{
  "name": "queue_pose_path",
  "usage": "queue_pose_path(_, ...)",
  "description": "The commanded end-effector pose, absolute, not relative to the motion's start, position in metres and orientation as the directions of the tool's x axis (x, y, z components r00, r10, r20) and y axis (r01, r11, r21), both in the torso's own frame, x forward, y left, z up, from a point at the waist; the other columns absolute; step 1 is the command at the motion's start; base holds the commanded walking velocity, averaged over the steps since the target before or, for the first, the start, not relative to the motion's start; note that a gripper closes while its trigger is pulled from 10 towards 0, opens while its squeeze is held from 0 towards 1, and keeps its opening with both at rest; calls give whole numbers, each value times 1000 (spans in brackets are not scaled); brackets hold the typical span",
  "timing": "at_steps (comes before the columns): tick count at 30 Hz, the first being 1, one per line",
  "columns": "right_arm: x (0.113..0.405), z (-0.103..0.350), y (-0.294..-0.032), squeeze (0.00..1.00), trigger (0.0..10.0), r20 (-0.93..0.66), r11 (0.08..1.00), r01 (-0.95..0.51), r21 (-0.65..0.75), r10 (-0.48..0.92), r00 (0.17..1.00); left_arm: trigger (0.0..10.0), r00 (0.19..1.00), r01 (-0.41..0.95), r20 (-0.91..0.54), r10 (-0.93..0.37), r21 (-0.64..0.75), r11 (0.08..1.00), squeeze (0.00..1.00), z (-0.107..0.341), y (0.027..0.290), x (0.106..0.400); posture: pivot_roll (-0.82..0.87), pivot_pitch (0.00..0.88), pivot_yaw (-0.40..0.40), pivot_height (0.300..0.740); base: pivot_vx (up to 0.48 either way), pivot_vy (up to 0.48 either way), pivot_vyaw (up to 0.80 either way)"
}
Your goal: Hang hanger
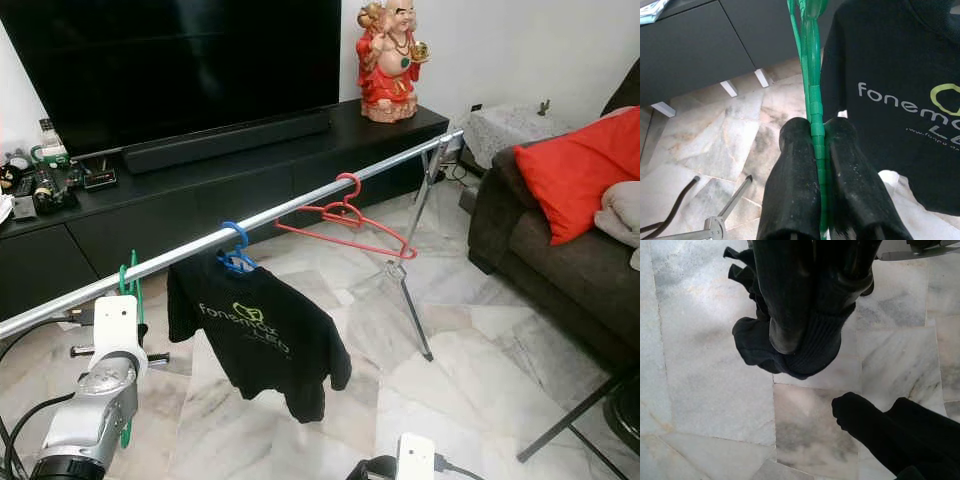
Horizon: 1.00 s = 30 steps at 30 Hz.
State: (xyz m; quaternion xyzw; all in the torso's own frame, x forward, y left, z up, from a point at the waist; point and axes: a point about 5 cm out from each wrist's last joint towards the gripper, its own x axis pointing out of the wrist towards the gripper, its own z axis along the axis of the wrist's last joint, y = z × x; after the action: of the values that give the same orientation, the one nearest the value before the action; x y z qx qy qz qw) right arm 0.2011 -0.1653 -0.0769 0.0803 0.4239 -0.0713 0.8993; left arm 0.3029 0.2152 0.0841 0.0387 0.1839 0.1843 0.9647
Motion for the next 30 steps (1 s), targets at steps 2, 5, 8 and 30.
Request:
queue_pose_path(2, 202, -76, -165, 0, 10000, -770, 975, 205, 89, -63, 635, 0, 868, -337, -336, 366, 141, 931, 0, 84, 216, 301, 132, 0, 51, 740, 0, 0, 0)
queue_pose_path(5, 202, -76, -165, 0, 10000, -770, 975, 205, 89, -63, 635, 0, 868, -337, -336, 366, 141, 931, 0, 84, 216, 301, 132, 0, 51, 740, 0, 0, 0)
queue_pose_path(8, 202, -76, -165, 0, 10000, -770, 975, 205, 89, -63, 635, 0, 868, -337, -336, 366, 141, 931, 0, 84, 216, 301, 132, 0, 51, 740, 0, 0, 0)
queue_pose_path(30, 198, -78, -169, 0, 10000, -778, 978, 196, 76, -64, 625, 10000, 938, -326, -199, 284, -219, 920, 0, 96, 203, 286, 140, 0, 36, 740, 0, 0, 0)
